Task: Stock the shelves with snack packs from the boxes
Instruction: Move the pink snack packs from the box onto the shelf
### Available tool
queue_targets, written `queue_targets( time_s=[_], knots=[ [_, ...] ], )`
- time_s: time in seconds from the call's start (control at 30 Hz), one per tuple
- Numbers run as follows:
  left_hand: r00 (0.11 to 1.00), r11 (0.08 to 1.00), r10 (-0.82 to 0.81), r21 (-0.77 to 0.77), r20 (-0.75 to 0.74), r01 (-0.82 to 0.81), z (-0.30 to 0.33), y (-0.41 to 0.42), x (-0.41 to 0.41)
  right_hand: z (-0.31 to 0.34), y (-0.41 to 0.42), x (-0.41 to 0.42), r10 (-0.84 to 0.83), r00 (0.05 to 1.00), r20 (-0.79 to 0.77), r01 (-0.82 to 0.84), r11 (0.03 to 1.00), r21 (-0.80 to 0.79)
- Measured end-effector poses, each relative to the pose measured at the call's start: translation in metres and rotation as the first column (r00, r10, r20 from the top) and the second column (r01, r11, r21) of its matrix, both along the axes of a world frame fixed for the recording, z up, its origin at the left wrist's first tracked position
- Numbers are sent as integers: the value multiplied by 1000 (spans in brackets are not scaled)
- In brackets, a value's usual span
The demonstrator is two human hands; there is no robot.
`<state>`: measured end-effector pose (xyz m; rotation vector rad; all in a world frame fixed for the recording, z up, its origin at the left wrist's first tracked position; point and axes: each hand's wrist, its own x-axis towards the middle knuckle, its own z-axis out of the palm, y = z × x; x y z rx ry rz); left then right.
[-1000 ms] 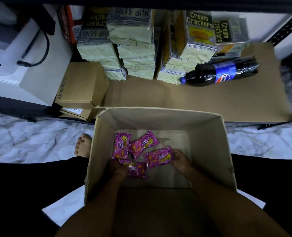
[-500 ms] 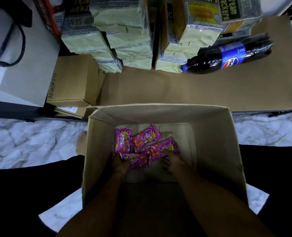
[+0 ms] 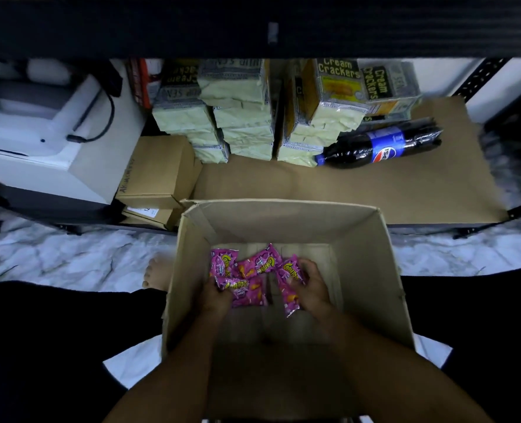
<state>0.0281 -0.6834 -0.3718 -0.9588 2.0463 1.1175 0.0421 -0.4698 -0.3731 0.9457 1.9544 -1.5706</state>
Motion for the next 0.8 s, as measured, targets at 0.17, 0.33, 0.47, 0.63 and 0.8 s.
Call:
queue_targets(
  time_s=[0.17,0.33,0.47,0.63,0.8],
  knots=[
    [993,999,35,15,-111,-34,4,2,-12,43,3,-13,-7,1000,-6,6,989,-151],
    [971,999,49,17,-233,-46,35,10,-7,72,1,4,-9,994,-109,-1,996,-93],
    [918,998,58,39,-391,-46,75,18,4,86,4,9,-57,976,-209,61,998,15],
    [875,995,85,77,-476,-55,109,17,19,113,3,10,-141,928,-346,182,979,88],
    [838,981,187,145,-513,-129,120,12,32,102,10,19,12,898,-439,71,982,173]
  ],
)
